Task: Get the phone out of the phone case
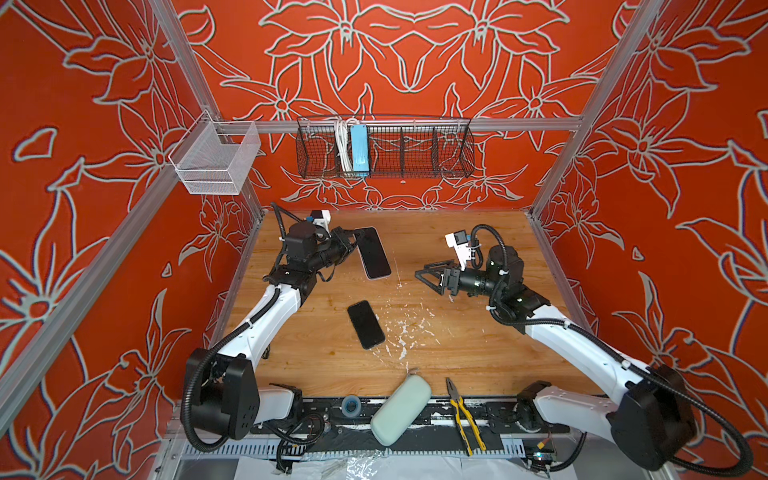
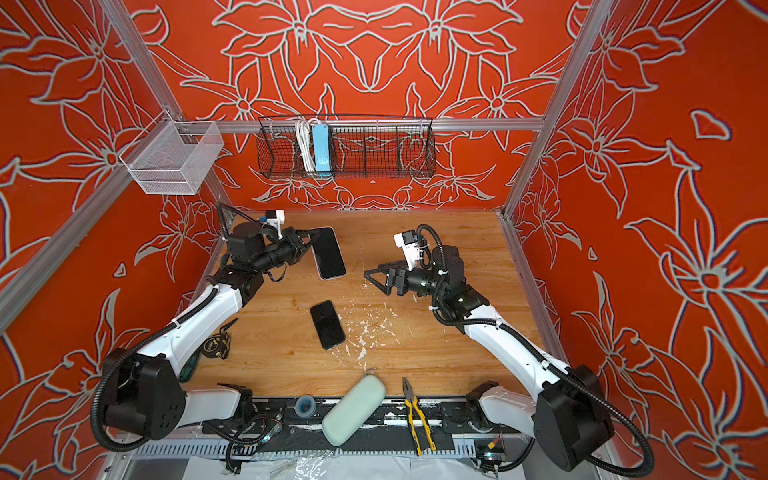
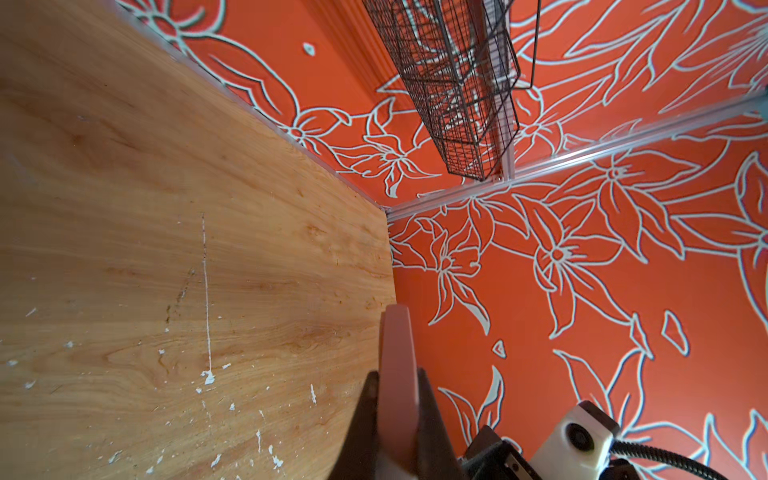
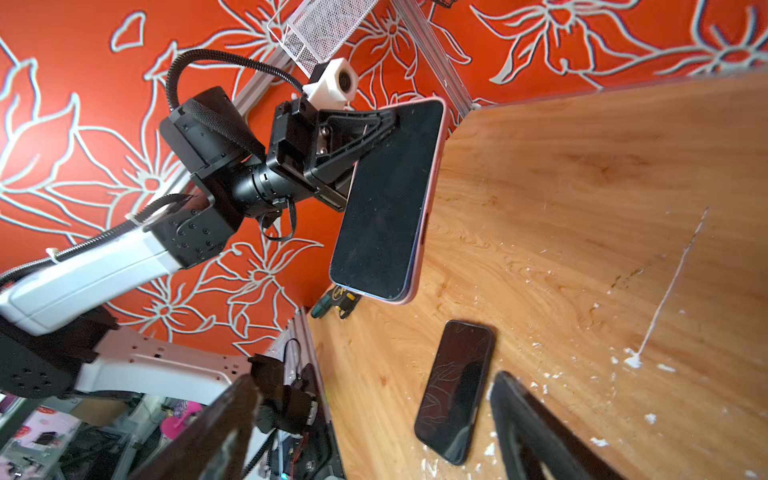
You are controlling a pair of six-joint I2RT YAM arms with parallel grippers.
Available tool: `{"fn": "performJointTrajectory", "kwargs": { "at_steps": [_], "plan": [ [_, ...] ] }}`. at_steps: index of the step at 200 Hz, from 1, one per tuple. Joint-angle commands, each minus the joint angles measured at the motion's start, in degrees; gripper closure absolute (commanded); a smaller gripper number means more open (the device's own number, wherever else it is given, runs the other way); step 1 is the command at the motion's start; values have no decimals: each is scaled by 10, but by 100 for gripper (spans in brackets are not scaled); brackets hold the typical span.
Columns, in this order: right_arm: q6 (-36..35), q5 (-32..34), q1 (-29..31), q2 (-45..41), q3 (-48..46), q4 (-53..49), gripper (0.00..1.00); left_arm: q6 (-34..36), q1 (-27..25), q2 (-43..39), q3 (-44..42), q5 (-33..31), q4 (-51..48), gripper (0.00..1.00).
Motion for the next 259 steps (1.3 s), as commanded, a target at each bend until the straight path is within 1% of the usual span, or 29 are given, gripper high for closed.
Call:
{"fn": "performJointTrajectory", "kwargs": {
  "at_steps": [1, 11, 32, 47, 63, 86, 113, 149, 180, 205, 259],
  "plan": [
    [66, -4, -7, 15, 4, 37, 3, -105, -1, -35, -35, -39, 131, 100],
    [83, -6, -10, 22, -3, 56, 2, -132, -1, -41, -57, -46, 158, 100],
    [132, -11, -11, 36, -19, 105, 2, -191, -1, -40, -105, -59, 259, 100],
    [170, -12, -11, 45, -34, 148, 3, -221, -1, -29, -120, -53, 304, 100],
    [173, -18, -12, 47, -35, 144, 4, -233, -5, -18, -126, -48, 336, 100],
    [158, -1, -10, 39, -39, 108, 4, -237, -15, -10, -133, -52, 372, 100],
    [174, 4, -6, 40, -58, 131, 4, -228, -35, -6, -139, -70, 384, 100],
    [172, 9, 1, 41, -66, 137, 5, -231, -56, 11, -154, -89, 445, 100],
    [174, 16, 9, 42, -70, 149, 6, -228, -70, 19, -165, -103, 472, 100],
    [180, 20, 16, 54, -72, 167, 6, -225, -78, 23, -180, -121, 495, 100],
    [186, 32, 40, 87, -63, 198, 6, -227, -93, 44, -188, -131, 534, 100]
  ]
}}
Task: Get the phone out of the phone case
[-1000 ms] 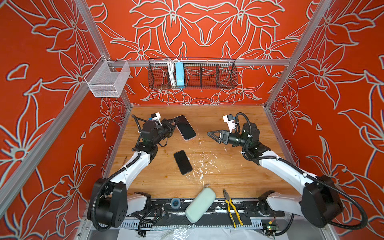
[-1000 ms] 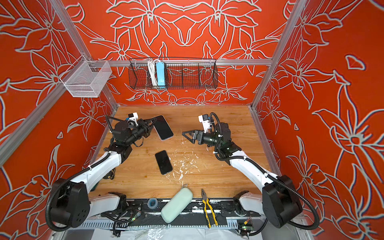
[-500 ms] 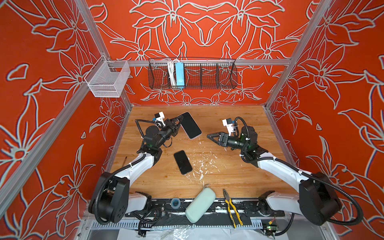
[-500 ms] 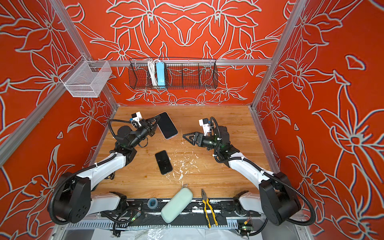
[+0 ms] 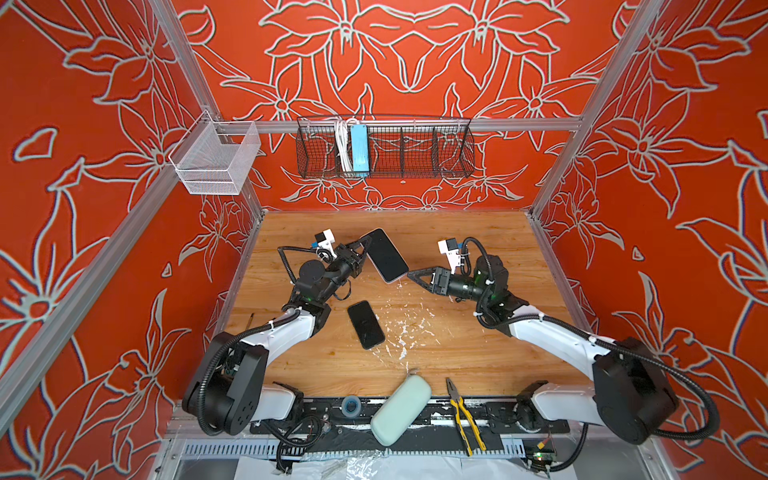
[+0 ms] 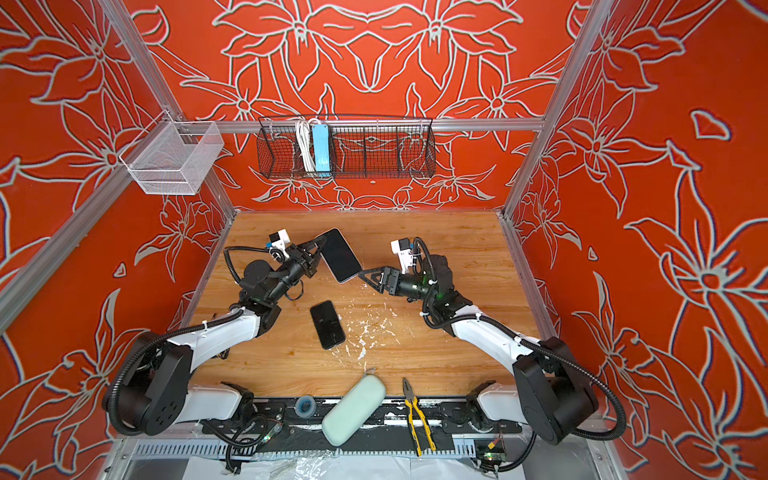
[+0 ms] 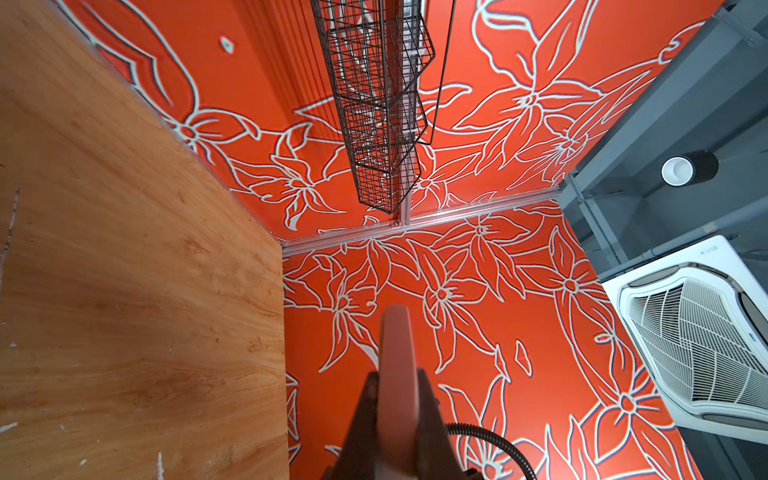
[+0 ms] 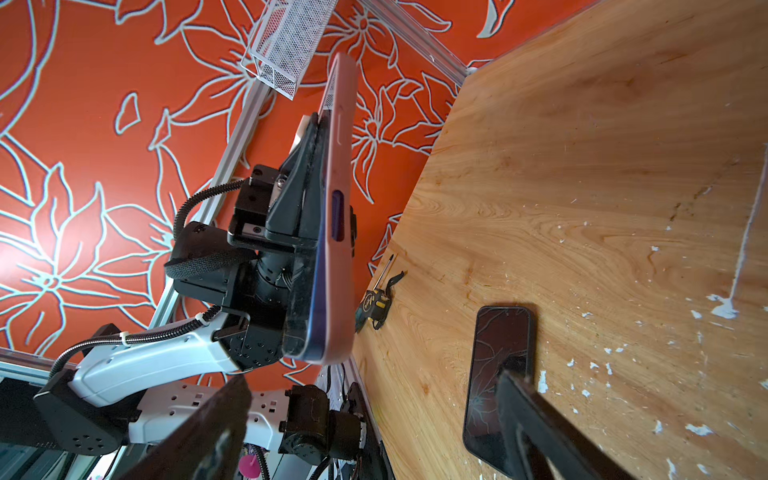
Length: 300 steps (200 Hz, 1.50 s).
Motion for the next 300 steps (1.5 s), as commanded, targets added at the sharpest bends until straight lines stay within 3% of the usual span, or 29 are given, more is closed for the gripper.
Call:
{"fn": "performJointTrajectory", "kwargs": {
  "at_steps": [1, 39, 300],
  "plan": [
    [14, 12, 9, 13, 2, 33, 6, -11, -7, 8, -1, -15, 84, 100],
    [13, 25, 12, 19, 10, 35, 7, -23, -9, 23, -14, -22, 118, 100],
    [22, 64, 41, 12, -38, 73, 14, -10, -20, 6, 3, -27, 96, 100]
  ]
}}
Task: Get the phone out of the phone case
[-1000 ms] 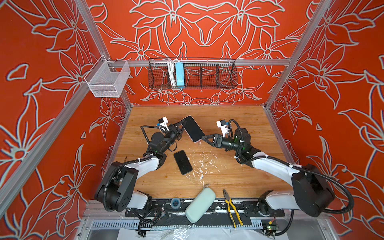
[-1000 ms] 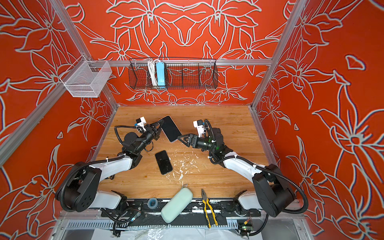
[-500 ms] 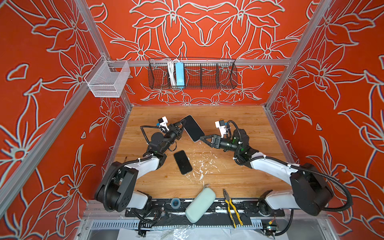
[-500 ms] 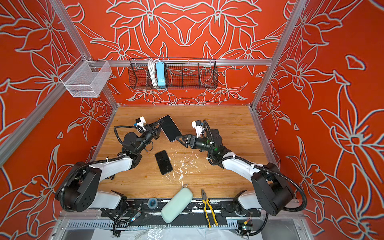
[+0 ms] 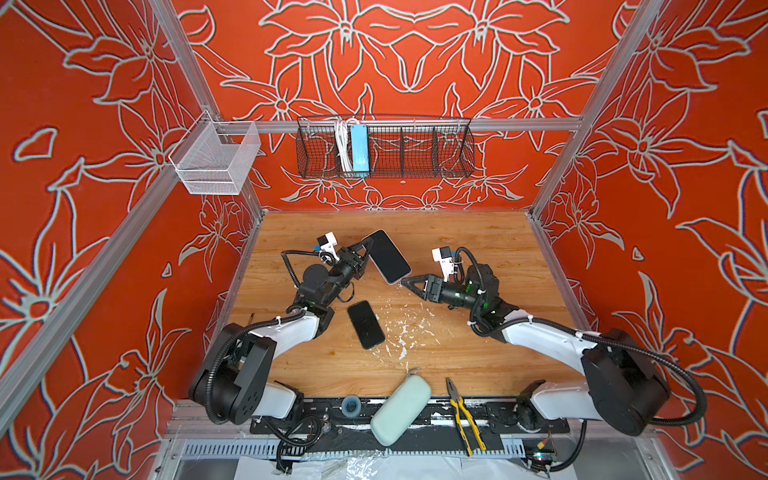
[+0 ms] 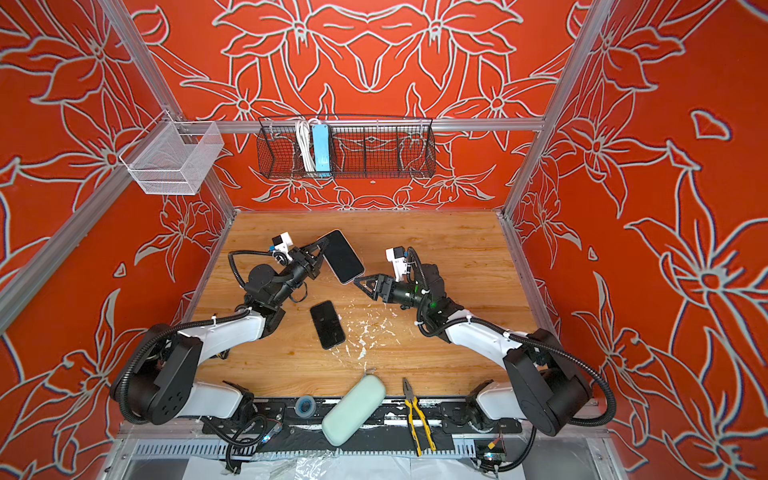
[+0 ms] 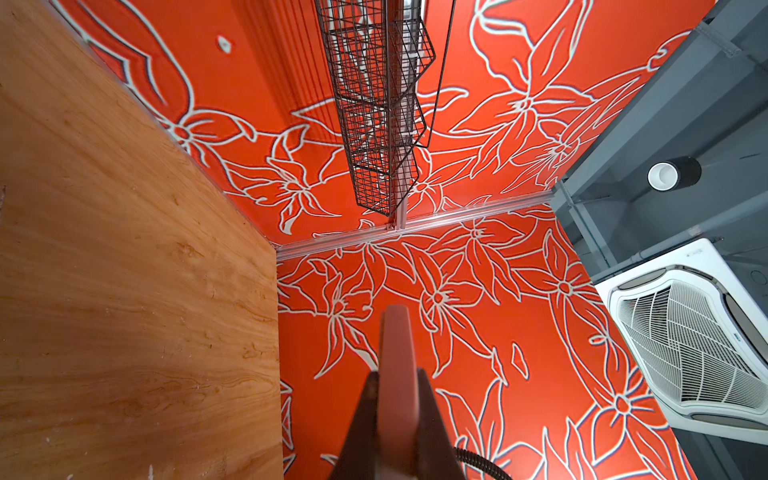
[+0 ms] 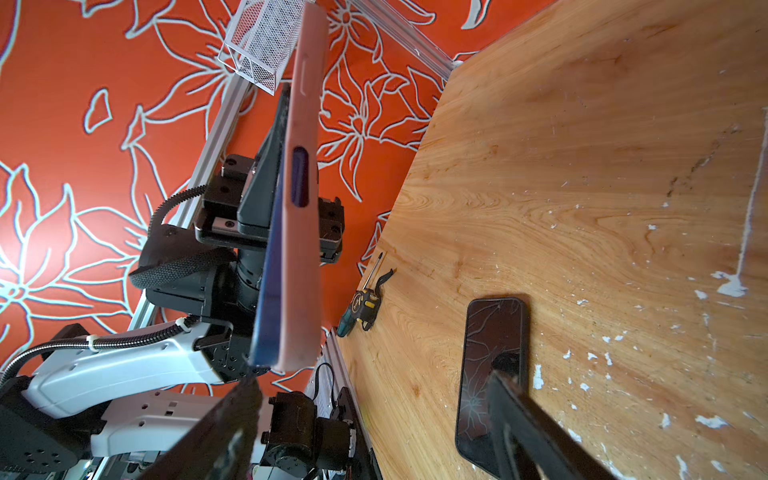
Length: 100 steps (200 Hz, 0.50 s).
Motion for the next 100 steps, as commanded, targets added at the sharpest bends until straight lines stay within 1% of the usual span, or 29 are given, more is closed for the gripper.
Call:
{"fn": "performJointTrajectory", "kwargs": {
  "at_steps": [1, 100],
  "plan": [
    [12, 8, 3, -7, -3, 23, 14, -2, -6, -22, 20, -6, 38, 100],
    [14, 5, 3, 23, 7, 40, 14, -12, -24, -30, 25, -11, 41, 100]
  ]
}}
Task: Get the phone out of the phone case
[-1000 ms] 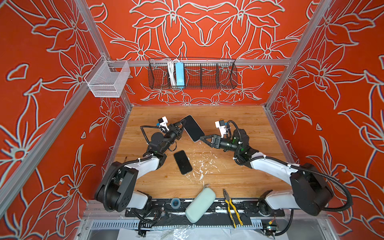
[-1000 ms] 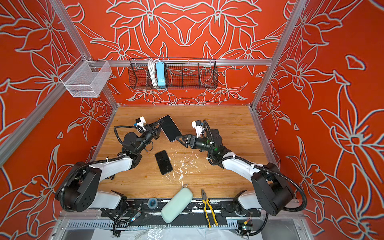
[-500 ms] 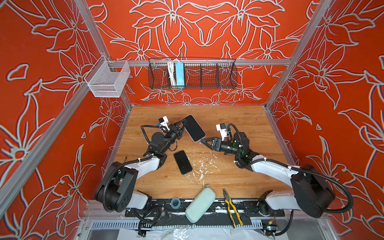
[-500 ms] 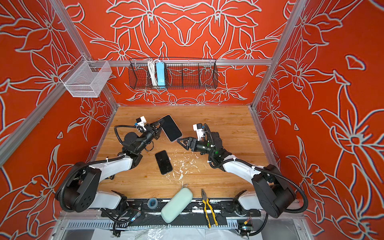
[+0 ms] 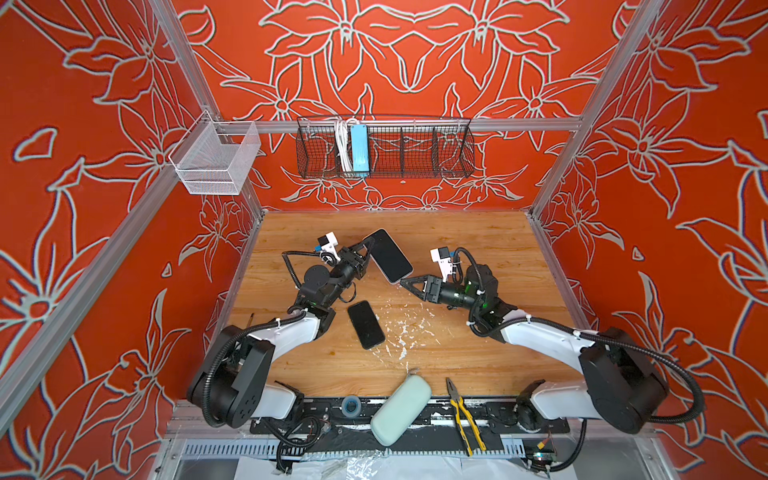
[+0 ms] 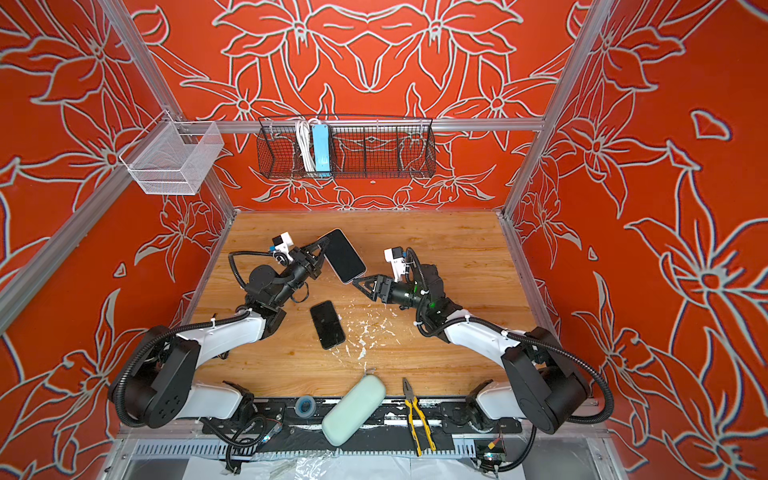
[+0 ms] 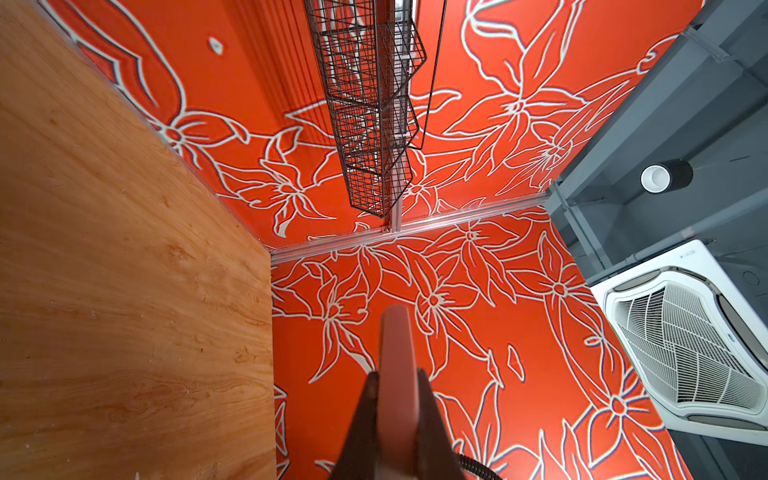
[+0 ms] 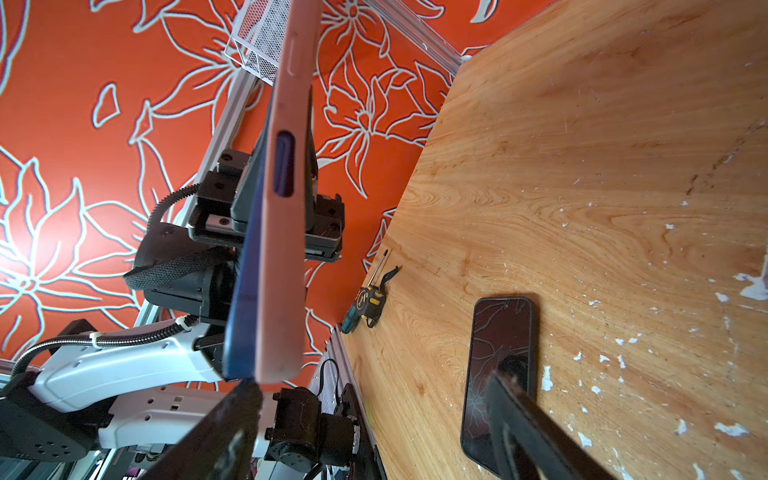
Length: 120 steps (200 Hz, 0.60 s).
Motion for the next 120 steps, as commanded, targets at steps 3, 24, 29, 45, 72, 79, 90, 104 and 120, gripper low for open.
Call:
{"fn": "performJointTrajectory", "kwargs": {
  "at_steps": [3, 24, 29, 45, 72, 79, 90, 104, 120],
  "plan": [
    [11, 7, 2, 13, 5, 27, 14, -13, -11, -21, 25, 4, 44, 100],
    [15, 9, 1, 22, 5, 34, 14, -18, -14, -24, 25, 2, 46, 100],
    [14, 9, 1, 24, 4, 35, 14, -20, -15, -24, 25, 2, 46, 100],
    [15, 10, 1, 30, 4, 41, 15, -24, -17, -26, 25, 1, 48, 100],
    [17, 12, -1, 39, 4, 47, 15, -26, -21, -31, 24, 1, 49, 100],
    [18, 12, -2, 42, 4, 51, 15, -26, -22, -32, 24, 0, 49, 100],
    [20, 12, -4, 45, 2, 55, 15, -27, -24, -34, 24, 0, 49, 100],
    [21, 12, -7, 47, 1, 58, 15, -27, -26, -37, 23, 1, 49, 100],
    [20, 12, -9, 50, 1, 60, 16, -27, -27, -40, 21, -1, 49, 100]
  ]
}}
